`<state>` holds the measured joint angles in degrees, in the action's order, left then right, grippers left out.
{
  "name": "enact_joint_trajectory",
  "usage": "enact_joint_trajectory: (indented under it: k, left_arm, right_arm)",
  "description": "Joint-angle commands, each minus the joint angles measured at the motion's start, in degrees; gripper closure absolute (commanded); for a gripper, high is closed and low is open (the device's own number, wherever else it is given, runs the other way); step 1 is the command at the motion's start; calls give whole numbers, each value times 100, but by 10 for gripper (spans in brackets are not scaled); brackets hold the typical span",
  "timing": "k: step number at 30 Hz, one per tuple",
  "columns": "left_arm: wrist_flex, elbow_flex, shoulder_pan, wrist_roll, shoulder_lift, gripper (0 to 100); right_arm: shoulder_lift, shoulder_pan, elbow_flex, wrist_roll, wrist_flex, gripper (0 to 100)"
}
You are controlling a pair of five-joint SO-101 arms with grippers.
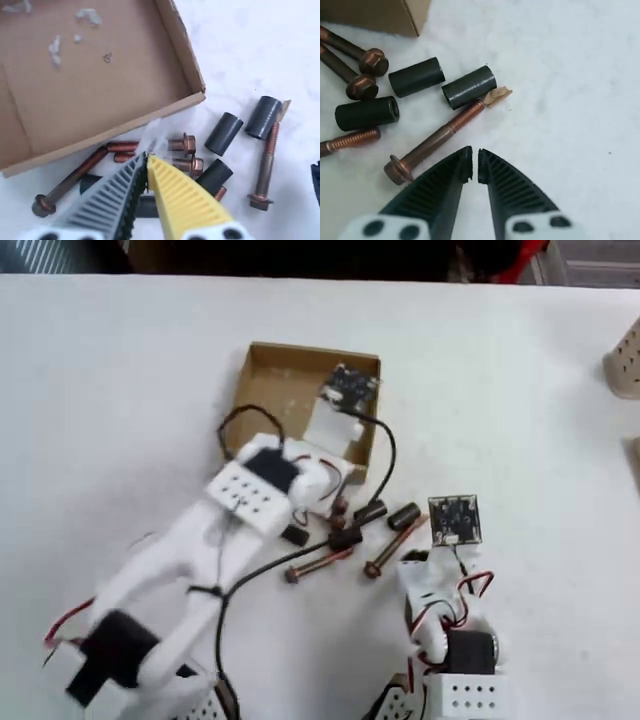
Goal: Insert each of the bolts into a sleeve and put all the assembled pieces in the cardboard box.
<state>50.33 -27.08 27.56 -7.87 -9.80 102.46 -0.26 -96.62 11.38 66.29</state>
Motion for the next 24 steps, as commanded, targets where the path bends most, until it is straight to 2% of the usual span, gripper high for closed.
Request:
enact_joint_trajectory:
  k: [1, 9, 13, 18, 21, 24]
  left_arm:
    - [-202, -782, -602, 79, -1446, 977]
    - [-501, -2576, -2105, 70, -3433, 977]
    - [-554, -3385, -2835, 70, -4031, 974]
    - [-1055, -4035, -4013, 88, -4154, 973]
    - [-1442, -4369, -4699, 651, -4066, 973]
    - [-1582, -4519, -4989, 993, -3767, 973]
  right_arm:
    - [57, 233, -9, 1292, -119, 980]
    - [57, 374, 35, 1495, -145, 980]
    - [57, 611, 211, 2321, -259, 980]
    - [13, 646, 422, 2971, -523, 980]
    - [4, 629, 774, 3244, -505, 980]
    - [-13, 629, 1187, 3279, -488, 978]
